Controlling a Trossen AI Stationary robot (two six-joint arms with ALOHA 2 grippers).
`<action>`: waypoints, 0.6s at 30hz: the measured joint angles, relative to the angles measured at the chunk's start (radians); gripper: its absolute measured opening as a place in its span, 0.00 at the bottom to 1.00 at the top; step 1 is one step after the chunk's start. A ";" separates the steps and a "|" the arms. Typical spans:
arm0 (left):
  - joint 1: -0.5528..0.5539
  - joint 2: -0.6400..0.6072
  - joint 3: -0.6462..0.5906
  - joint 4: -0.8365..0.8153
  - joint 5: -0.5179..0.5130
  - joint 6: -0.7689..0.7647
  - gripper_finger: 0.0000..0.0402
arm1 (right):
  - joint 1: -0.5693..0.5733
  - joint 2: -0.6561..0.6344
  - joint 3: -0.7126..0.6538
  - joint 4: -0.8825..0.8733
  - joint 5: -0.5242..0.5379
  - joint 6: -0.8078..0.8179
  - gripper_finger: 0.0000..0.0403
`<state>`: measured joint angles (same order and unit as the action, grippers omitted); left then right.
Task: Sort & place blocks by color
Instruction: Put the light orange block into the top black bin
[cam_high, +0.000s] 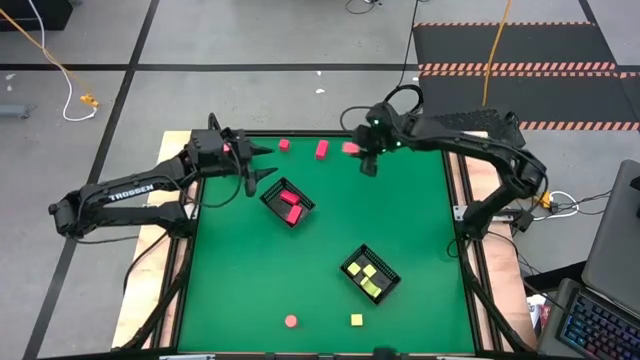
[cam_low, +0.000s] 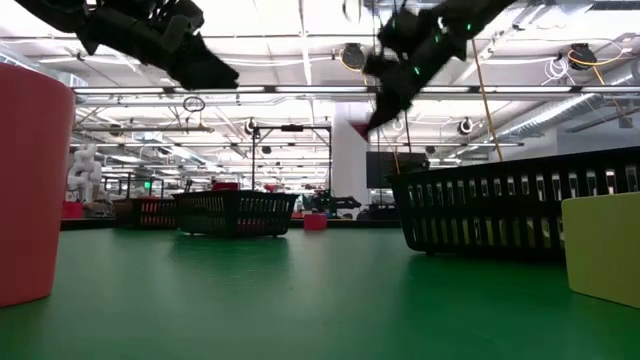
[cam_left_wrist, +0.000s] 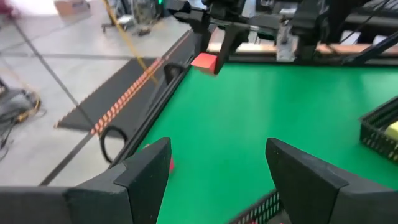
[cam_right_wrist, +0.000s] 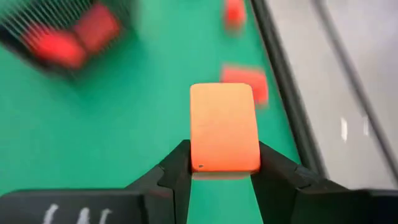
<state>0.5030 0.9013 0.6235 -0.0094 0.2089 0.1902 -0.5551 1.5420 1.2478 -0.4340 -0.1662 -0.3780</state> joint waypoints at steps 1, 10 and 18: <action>-0.009 0.008 0.000 0.023 0.000 0.000 0.65 | 0.028 -0.010 0.000 0.053 -0.011 0.002 0.30; -0.077 0.119 -0.001 0.218 -0.001 0.015 0.65 | 0.213 -0.002 0.002 0.249 -0.020 0.032 0.30; -0.157 0.224 0.000 0.409 -0.005 0.041 0.66 | 0.237 0.016 0.001 0.278 -0.016 0.104 0.30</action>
<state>0.3459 1.1253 0.6231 0.3998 0.2041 0.2308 -0.3183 1.5583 1.2488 -0.1562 -0.1826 -0.2736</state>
